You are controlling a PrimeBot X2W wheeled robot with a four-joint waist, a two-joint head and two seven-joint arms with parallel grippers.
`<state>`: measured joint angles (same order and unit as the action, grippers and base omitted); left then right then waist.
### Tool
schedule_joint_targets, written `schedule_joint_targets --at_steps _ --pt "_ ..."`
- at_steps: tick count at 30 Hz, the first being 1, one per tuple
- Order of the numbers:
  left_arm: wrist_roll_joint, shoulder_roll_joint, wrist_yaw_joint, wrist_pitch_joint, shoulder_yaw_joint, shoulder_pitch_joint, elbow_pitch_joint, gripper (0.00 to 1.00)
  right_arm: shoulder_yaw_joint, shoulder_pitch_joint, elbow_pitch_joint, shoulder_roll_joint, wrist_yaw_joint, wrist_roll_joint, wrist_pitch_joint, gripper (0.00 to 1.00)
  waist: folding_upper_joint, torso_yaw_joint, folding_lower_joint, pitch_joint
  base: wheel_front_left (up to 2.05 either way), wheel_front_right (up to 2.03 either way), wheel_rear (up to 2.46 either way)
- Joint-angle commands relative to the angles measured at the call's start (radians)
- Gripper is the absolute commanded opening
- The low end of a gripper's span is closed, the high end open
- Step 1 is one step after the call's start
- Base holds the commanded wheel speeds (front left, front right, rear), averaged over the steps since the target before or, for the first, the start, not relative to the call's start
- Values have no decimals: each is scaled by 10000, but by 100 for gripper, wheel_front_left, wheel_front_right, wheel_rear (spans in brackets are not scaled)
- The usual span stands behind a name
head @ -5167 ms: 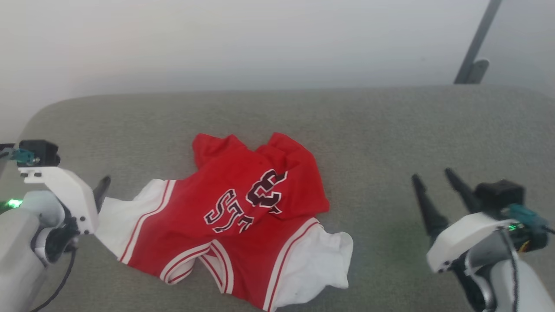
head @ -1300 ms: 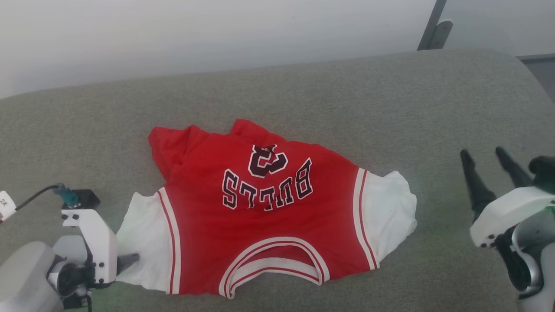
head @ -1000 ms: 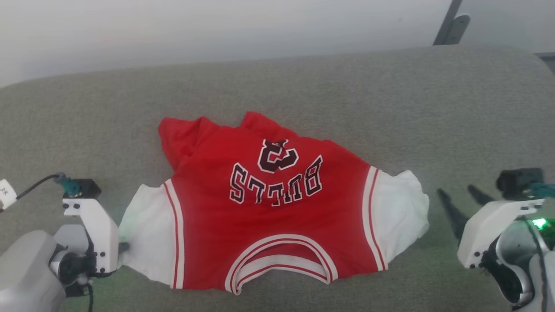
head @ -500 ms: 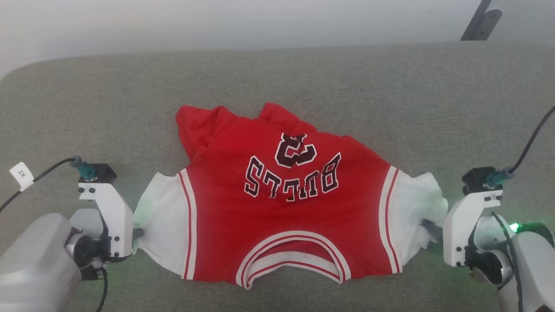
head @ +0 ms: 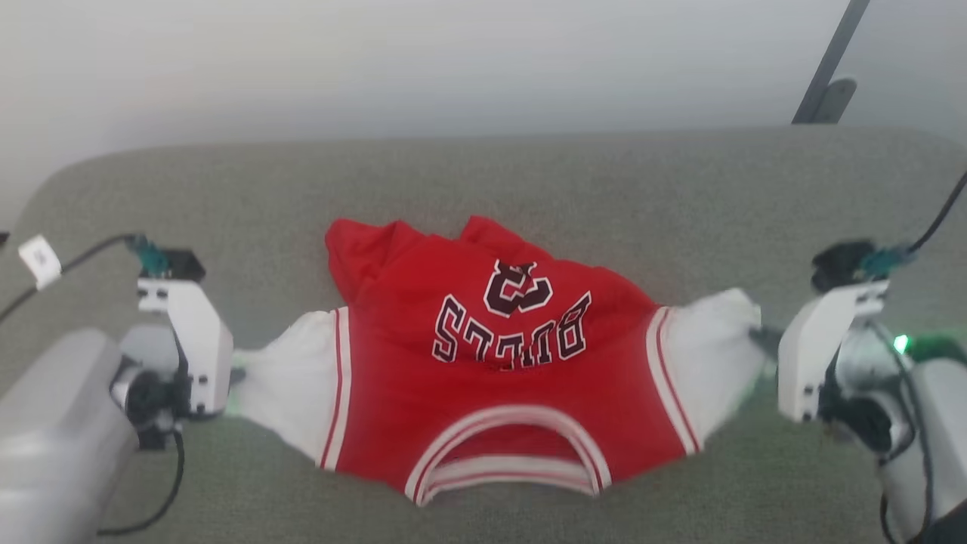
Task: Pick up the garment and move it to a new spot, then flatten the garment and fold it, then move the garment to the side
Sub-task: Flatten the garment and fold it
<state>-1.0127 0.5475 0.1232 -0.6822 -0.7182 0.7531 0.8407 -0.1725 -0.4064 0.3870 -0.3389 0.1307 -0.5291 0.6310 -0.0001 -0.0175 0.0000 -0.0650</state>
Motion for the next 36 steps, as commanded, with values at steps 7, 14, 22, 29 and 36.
schedule_joint_targets --at_steps 7,14,22,29,36 --pt "249 271 -216 -188 131 1241 -858 0 5 -1215 -788 -212 2 -255 -466 0 1 -3 0 704 0 0 0" --pt "674 629 -459 -14 420 2814 -1491 0 140 -3120 -700 -153 2 -64 -1426 0 1 -91 0 866 0 0 0" --pt "1197 749 -465 782 637 4315 -1460 0 4 -5205 247 37 2 438 -2672 0 1 -258 0 855 0 0 0" --pt "1478 525 -341 1579 653 5136 -1055 0 -417 -6396 1450 56 2 575 -3353 0 1 -315 0 551 0 0 0" --pt "1975 235 -329 2813 682 6113 -492 0 -665 -7504 2562 59 2 922 -4440 0 1 -312 0 -437 0 0 0"
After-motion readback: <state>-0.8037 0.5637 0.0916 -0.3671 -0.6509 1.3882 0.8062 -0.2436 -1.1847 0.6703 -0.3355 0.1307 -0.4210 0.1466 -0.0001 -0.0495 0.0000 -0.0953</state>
